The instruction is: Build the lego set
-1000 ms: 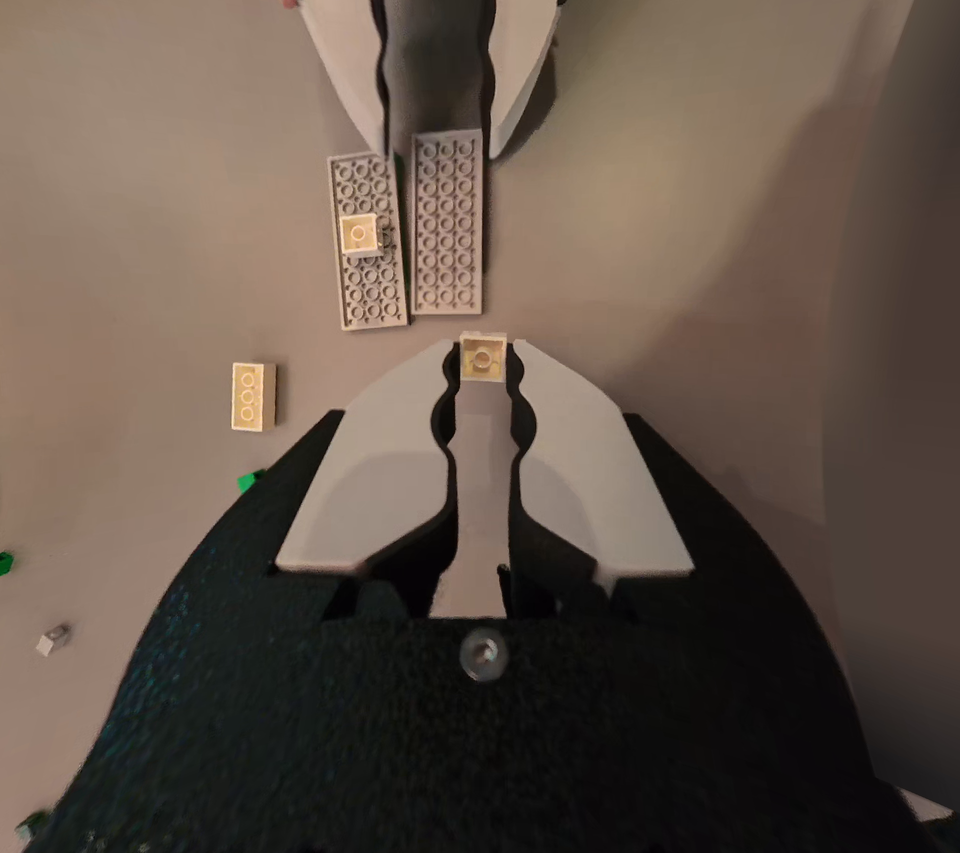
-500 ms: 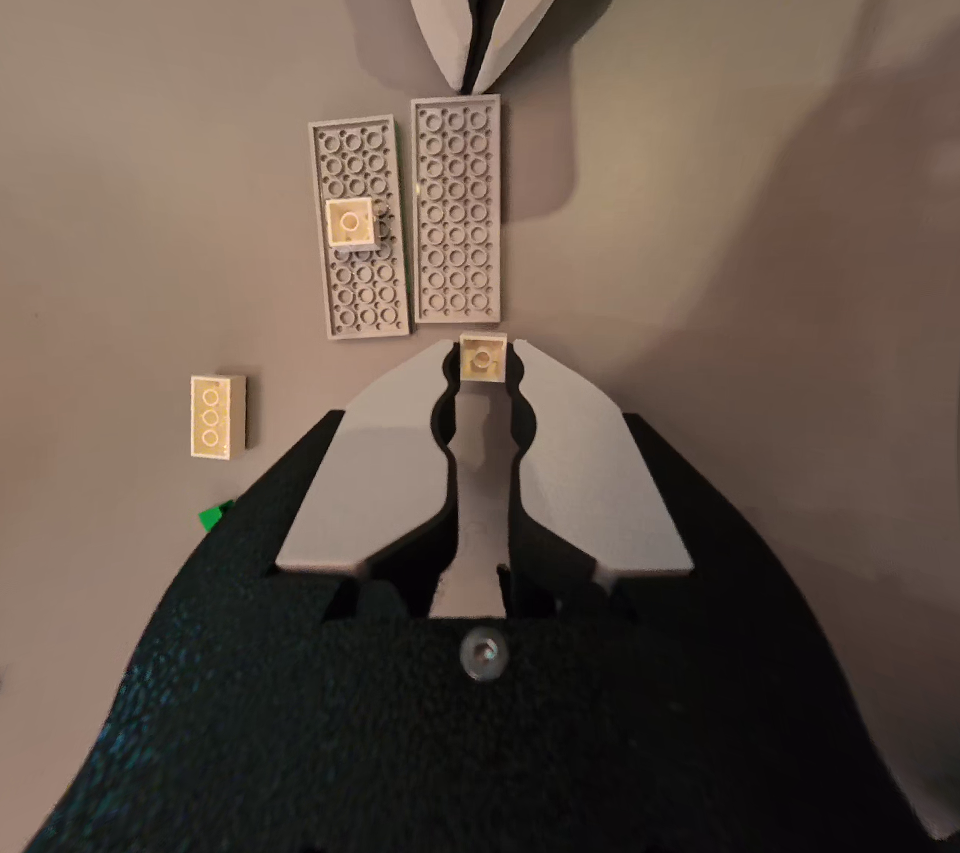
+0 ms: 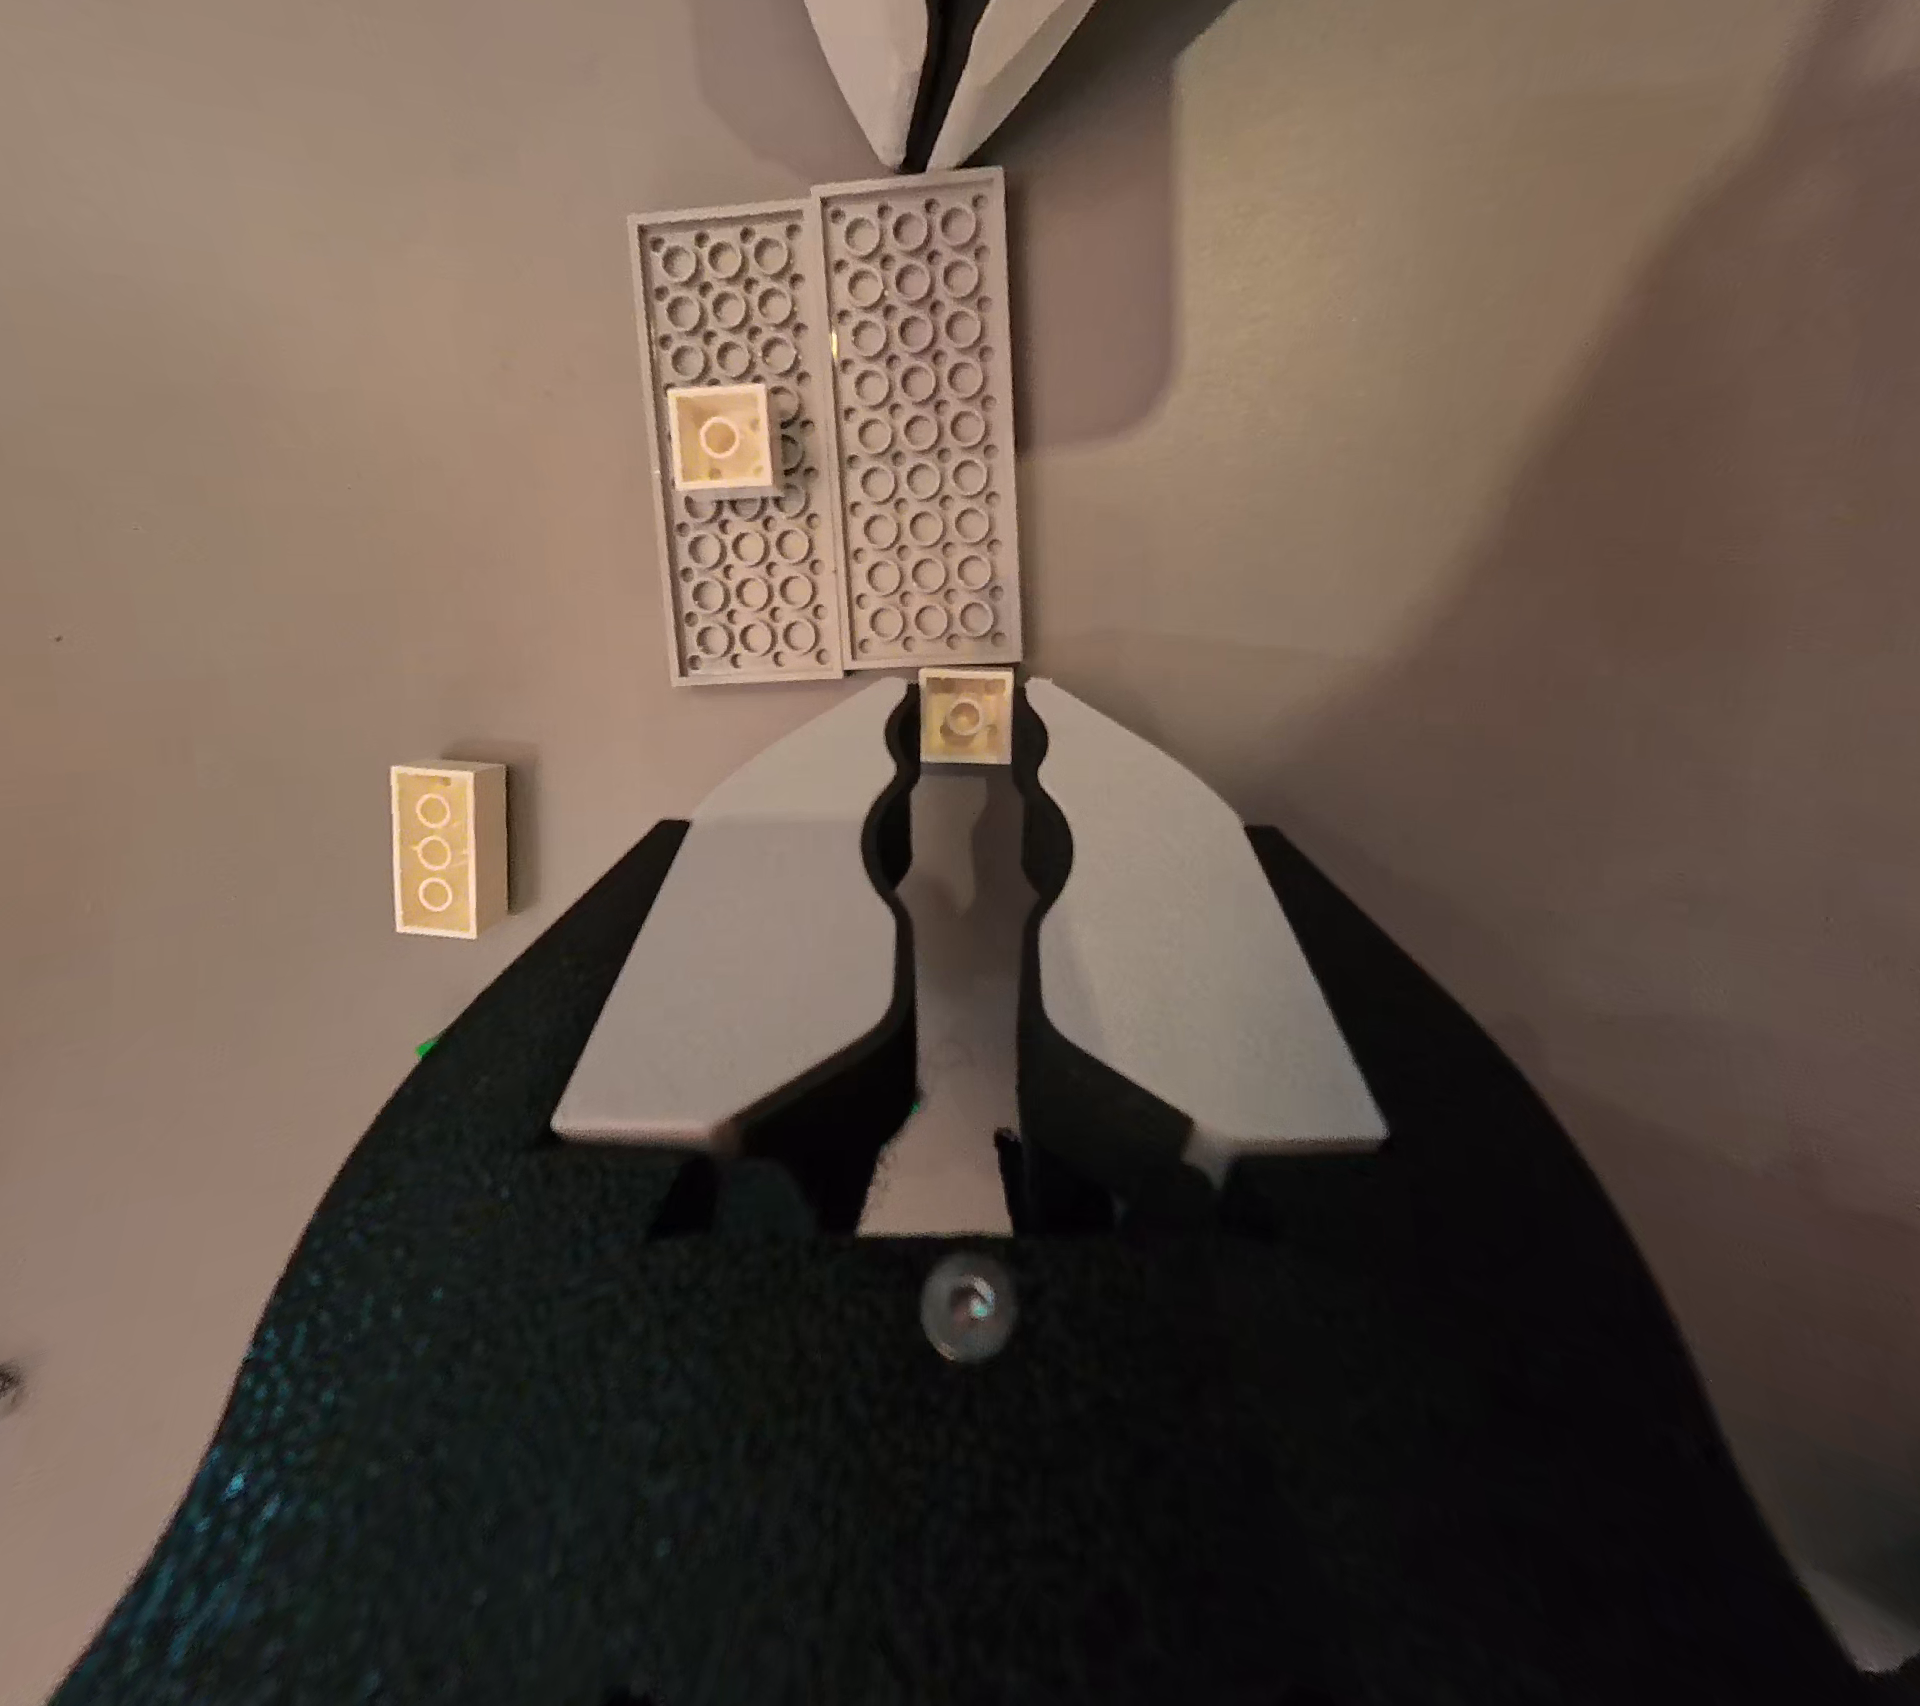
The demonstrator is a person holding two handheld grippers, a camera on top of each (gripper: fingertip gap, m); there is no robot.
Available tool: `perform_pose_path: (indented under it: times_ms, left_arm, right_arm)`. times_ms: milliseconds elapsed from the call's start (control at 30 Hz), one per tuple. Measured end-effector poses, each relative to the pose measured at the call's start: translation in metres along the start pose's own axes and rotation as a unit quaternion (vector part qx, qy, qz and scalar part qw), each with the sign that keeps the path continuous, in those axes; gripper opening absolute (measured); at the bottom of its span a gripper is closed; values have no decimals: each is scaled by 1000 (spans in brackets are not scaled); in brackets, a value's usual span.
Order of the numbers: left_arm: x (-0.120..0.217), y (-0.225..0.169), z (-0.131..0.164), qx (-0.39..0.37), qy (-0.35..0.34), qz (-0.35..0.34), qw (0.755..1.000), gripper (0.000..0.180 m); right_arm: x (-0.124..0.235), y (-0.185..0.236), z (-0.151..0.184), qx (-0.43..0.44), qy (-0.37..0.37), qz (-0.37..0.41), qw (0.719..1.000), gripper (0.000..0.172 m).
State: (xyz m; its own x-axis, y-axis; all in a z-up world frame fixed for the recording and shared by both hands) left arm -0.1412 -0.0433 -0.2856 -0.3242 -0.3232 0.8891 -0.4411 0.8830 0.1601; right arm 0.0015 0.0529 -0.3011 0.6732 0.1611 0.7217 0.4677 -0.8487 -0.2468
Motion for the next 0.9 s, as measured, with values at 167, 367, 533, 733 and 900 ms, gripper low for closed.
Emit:
perform_pose_path:
  times_ms: [167, 367, 533, 733, 900]
  left_arm:
    - [0, 1, 0, 2, 1, 0, 1000, 16]
    - [6, 2, 0, 0, 3, -18, 1000, 16]
    - [17, 9, -30, -1, -61, -28, 998, 16]
    - [-2, 15, -43, -4, -21, -7, 1000, 16]
    - [-8, 15, -45, -7, -5, 3, 1000, 16]
  right_arm:
    - [-1, 0, -1, 0, 1, 6, 1000, 0]
    - [0, 1, 0, 2, -10, 14, 1000, 0]
    - [2, 0, 1, -5, -33, 13, 999, 0]
    - [3, -1, 2, -9, -47, 15, 999, 0]
    - [3, -1, 2, -14, -48, 13, 999, 0]
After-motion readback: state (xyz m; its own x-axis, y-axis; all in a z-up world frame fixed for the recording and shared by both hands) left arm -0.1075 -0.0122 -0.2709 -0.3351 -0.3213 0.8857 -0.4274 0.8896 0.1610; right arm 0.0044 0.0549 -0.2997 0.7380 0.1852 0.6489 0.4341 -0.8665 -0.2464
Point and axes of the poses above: each gripper's, where its closed fingertips meet, x back along the fingers, z out of its underside, y = z × x across the jaws, the point moved 8 cm from there along x, back along the fingers, and after that the axes turned 9 degrees about -x, right-handed, at the moved point
